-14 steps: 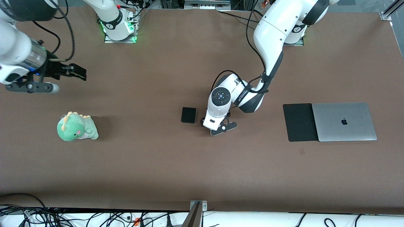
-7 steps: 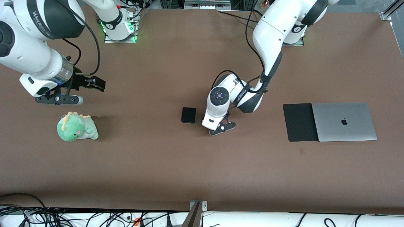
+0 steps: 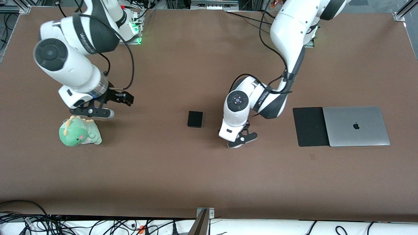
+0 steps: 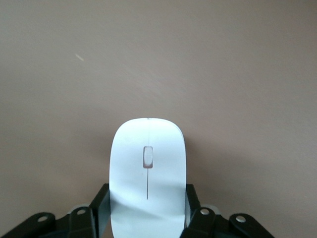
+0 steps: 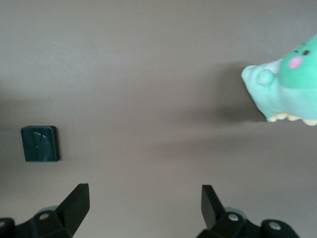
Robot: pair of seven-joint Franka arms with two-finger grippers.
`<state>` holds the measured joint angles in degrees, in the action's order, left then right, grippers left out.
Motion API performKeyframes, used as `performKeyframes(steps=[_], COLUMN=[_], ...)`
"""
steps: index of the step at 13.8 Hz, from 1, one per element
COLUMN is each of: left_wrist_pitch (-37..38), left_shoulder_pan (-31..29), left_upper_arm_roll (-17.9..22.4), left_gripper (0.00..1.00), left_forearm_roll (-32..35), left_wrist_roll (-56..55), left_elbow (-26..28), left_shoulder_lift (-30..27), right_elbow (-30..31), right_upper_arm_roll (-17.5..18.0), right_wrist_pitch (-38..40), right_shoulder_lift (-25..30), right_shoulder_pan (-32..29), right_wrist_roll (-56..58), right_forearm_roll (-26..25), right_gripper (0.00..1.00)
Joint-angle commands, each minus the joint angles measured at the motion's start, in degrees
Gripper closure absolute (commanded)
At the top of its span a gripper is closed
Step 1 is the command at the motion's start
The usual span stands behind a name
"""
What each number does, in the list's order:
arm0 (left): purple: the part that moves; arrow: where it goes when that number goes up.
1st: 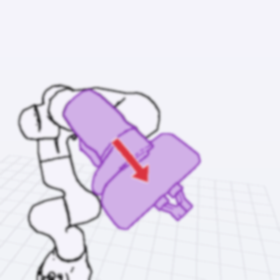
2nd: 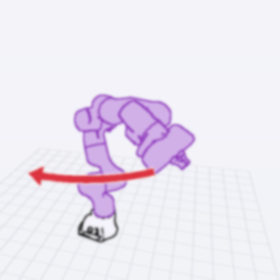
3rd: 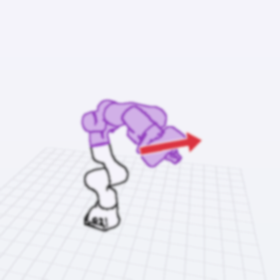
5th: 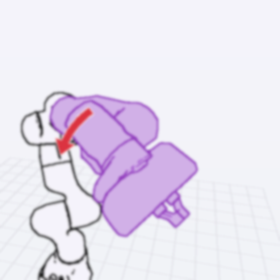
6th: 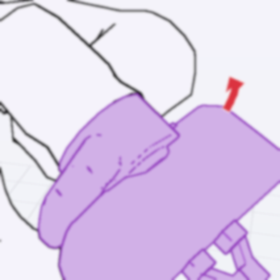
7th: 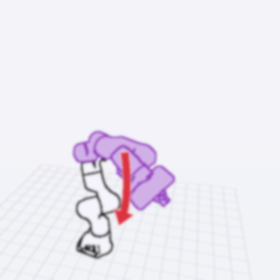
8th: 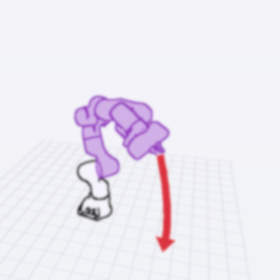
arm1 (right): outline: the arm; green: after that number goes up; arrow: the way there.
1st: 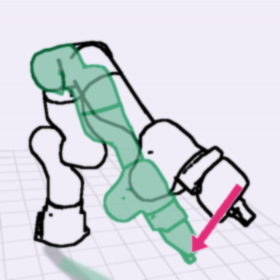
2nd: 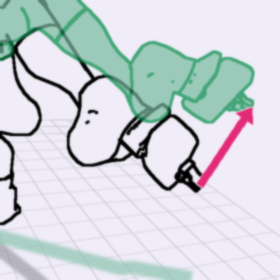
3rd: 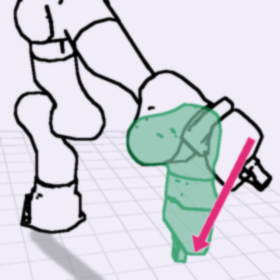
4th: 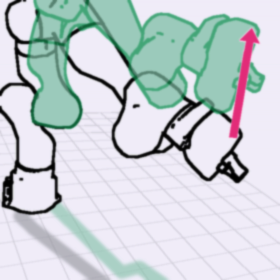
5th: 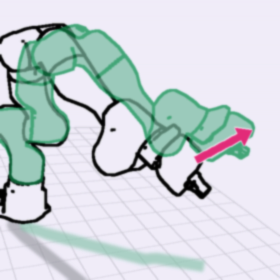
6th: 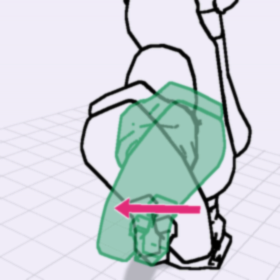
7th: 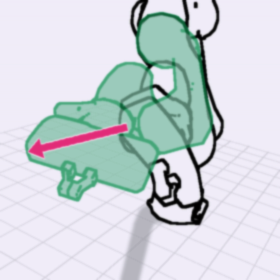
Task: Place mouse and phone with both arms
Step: 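Carry the mouse to the mouse pad while the right gripper reaches the phone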
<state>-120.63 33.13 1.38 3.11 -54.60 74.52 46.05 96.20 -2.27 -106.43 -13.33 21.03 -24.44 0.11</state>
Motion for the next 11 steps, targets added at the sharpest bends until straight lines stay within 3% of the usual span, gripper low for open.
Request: performKeyframes(steps=[1, 5, 9, 11], left_wrist_pitch=[5.57, 9.98, 9.10, 5.61], left_shoulder_pan=[-4.28, -10.96, -18.52, -21.77], left_upper_arm_roll=[-0.33, -0.41, -1.12, -1.20], left_gripper=[0.43, 0.43, 0.43, 0.43], left_forearm_roll=[1.28, 1.29, 0.67, 0.58], left_wrist_roll=[6.94, 16.07, 27.15, 34.44], left_elbow=[1.77, 3.95, 12.90, 21.32], left_shoulder_lift=[-5.43, -10.87, -19.04, -24.40], right_elbow=[0.66, 0.66, 0.66, 0.57], right_upper_arm_roll=[-0.10, -0.01, 0.08, 0.08], right_wrist_pitch=[-4.91, -11.58, -17.56, -20.38], right_shoulder_lift=[-2.47, -6.69, -10.65, -12.41], right_shoulder_pan=[1.90, 3.83, 6.73, 8.84], right_wrist_roll=[-4.99, -8.43, -11.50, -13.35], right_forearm_roll=[0.42, 2.87, 5.33, 5.43], right_gripper=[0.00, 0.00, 0.00, 0.00])
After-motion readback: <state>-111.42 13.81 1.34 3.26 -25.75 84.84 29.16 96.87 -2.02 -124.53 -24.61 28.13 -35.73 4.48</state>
